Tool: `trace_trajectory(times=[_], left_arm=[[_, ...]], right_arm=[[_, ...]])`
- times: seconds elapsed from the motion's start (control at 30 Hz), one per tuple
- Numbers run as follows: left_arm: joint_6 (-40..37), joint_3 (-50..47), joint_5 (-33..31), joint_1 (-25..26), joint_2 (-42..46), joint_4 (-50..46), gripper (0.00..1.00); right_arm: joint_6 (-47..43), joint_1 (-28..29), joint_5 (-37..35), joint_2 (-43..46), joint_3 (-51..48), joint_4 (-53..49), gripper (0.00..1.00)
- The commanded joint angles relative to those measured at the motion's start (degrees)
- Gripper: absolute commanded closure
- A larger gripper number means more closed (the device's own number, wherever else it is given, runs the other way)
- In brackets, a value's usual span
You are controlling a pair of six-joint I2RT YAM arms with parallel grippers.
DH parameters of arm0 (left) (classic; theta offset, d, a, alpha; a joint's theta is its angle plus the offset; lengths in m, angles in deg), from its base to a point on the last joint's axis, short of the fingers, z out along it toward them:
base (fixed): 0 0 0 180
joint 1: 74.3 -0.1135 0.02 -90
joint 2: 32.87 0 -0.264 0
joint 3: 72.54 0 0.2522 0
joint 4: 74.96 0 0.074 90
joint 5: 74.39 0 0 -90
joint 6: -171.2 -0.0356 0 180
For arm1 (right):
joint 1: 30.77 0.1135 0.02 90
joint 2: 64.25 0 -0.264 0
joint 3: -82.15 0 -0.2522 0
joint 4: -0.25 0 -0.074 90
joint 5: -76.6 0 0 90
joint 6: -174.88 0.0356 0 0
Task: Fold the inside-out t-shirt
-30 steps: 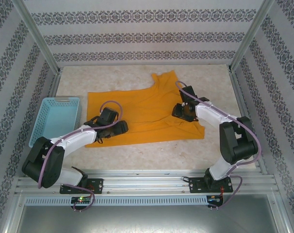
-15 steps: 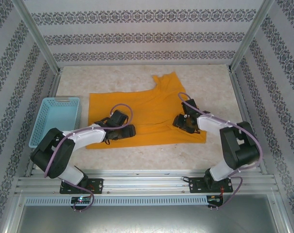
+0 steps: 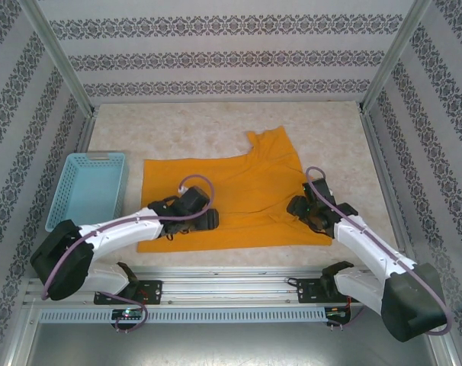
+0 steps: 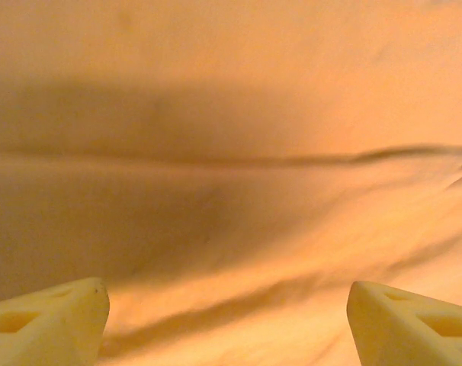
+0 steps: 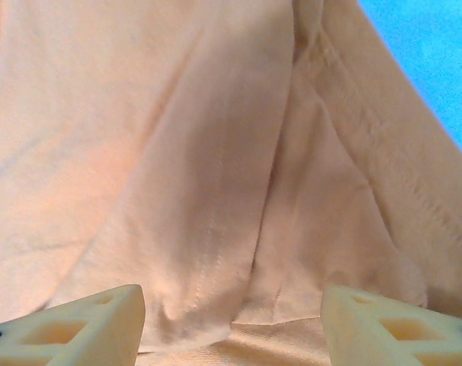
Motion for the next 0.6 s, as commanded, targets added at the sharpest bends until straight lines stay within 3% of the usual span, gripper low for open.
trace_trajectory(times=[0.0,0.17,0.27,0.43,0.57], left_arm=[[-7.1,8.0,-5.4,-7.7,1.5,-6.3,0.17],[-11.9,18.3,-19.0,-18.9,-6.4,-9.4,0.12],[-12.5,23.4,-19.2,-25.1,-13.8,-8.7,0.12],[-14.9,35.5,-21.3,-30.3,-27.8,-13.4,0.12],[-15.7,40.8,-20.1,-33.9,-34.0,-14.1,0.12]], right_arm=[[-5.7,-0.6,-2.3,-3.1,8.9,-1.6,0.35],[-13.6,-2.3,2.1,-17.8,24.2,-3.3,0.31],[-15.9,-2.7,3.5,-25.8,31.7,-3.6,0.31],[-16.6,-2.6,5.9,-33.5,37.4,-1.8,0.31],[-17.6,-3.2,7.5,-38.3,41.3,-2.2,0.3]])
